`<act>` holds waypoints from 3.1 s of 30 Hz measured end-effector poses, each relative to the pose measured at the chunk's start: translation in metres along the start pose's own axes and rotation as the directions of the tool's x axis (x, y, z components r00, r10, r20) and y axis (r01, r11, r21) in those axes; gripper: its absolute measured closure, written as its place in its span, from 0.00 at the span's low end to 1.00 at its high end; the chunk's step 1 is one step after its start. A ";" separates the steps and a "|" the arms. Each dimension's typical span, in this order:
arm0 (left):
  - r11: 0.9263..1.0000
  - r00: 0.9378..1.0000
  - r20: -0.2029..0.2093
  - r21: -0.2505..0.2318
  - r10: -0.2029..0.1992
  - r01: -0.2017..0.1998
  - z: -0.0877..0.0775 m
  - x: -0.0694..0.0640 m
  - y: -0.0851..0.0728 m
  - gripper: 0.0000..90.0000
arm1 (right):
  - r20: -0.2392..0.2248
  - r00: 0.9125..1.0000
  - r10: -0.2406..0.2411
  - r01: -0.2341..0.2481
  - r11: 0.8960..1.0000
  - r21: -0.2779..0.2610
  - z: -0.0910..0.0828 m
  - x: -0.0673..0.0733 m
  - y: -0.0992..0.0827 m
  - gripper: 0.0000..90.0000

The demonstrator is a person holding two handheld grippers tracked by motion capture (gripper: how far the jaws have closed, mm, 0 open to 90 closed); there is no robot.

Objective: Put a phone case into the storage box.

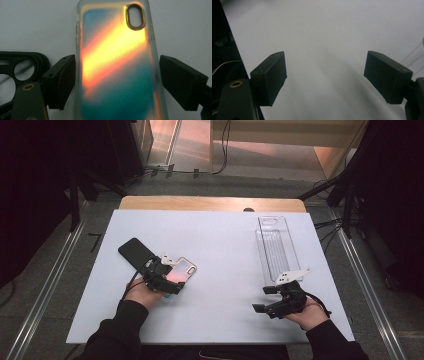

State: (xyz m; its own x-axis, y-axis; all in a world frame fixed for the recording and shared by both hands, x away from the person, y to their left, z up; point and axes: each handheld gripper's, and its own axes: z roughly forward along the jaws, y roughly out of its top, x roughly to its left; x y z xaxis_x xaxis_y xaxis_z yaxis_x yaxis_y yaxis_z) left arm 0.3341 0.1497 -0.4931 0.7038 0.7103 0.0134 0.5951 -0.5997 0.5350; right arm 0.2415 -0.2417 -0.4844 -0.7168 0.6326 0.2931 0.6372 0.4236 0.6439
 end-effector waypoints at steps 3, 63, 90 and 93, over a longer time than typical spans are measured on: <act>1.000 1.000 0.009 -0.004 -0.014 0.014 -0.001 0.001 0.000 0.19 | 0.002 1.000 0.003 -0.003 1.000 -0.011 -0.001 0.000 0.000 0.18; 0.902 0.987 0.150 -0.417 -0.055 0.114 -0.034 -0.064 0.027 0.19 | 0.011 0.993 0.119 -0.116 0.980 -0.160 0.001 0.032 0.052 0.18; 0.834 0.994 0.108 -0.547 -0.018 0.074 -0.017 -0.077 0.016 0.19 | -0.016 0.983 0.184 -0.183 0.957 -0.225 0.009 0.034 0.106 0.22; 0.830 0.995 0.101 -0.554 -0.018 0.071 -0.018 -0.079 0.016 0.19 | -0.023 0.981 0.193 -0.193 0.954 -0.228 0.010 0.032 0.111 0.22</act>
State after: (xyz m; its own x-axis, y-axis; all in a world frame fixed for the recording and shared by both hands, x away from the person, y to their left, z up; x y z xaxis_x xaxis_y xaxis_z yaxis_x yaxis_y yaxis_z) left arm 0.2808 0.0905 -0.4708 0.7284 0.6802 -0.0815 0.3288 -0.2428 0.9126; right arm 0.2917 -0.1680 -0.4109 -0.5863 0.6878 0.4280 0.6822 0.1343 0.7188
